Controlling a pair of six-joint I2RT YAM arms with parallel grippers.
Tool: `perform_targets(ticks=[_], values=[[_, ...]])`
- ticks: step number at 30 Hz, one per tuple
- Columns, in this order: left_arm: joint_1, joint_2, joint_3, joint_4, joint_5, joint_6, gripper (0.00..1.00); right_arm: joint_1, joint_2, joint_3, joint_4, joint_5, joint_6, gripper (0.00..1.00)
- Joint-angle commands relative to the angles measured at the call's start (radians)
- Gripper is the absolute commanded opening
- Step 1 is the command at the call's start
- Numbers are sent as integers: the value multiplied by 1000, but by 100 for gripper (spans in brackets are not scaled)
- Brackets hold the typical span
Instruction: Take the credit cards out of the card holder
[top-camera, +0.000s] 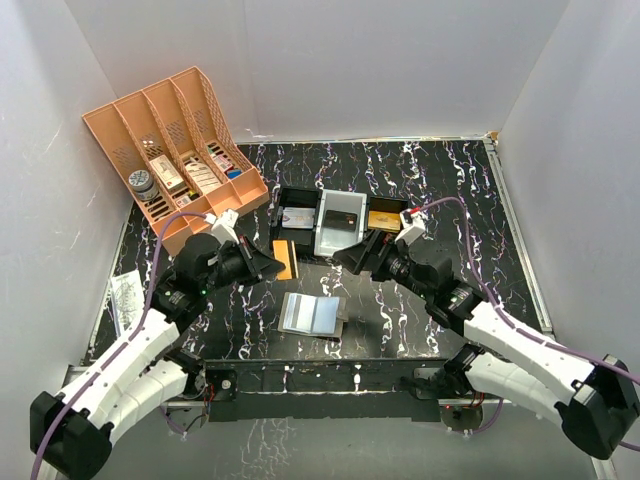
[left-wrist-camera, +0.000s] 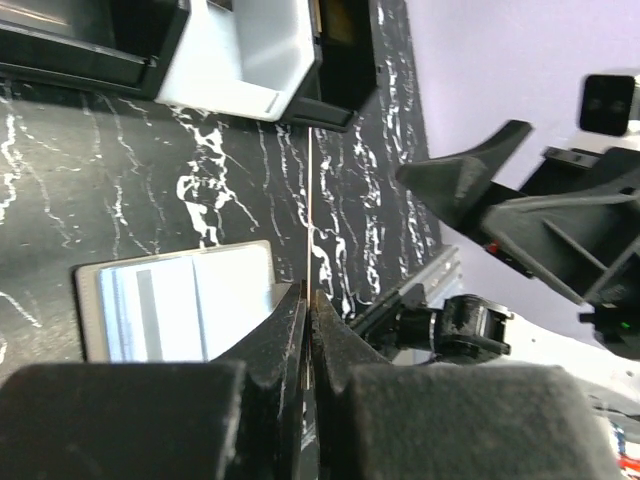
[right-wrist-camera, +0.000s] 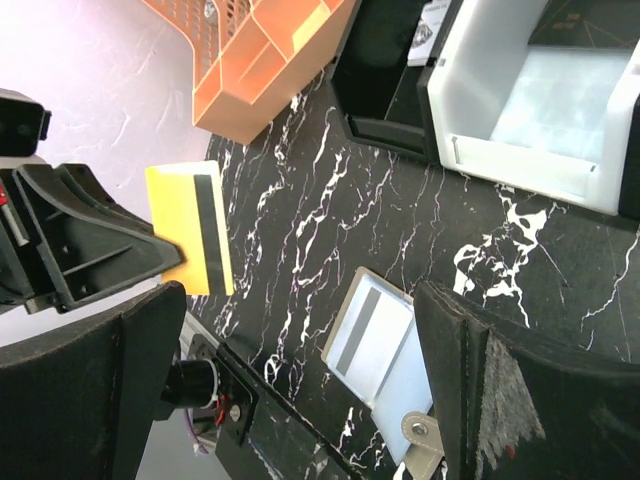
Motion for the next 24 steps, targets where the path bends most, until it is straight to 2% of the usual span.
perform_targets(ticks=[1,8,14,20,24], values=[[33,7,-43,191,208,-96,0,-37,44,37,39,-131,23,98],[35,6,-132,419,281,-239,0,-47,102,12,228,-338,71,91],[35,44,-159,537,315,-290,0,-48,164,41,322,-479,95,82],[35,126,-136,658,416,-316,0,-53,248,70,378,-535,144,63],[35,130,-136,669,432,-313,0,-61,307,63,525,-598,224,56]])
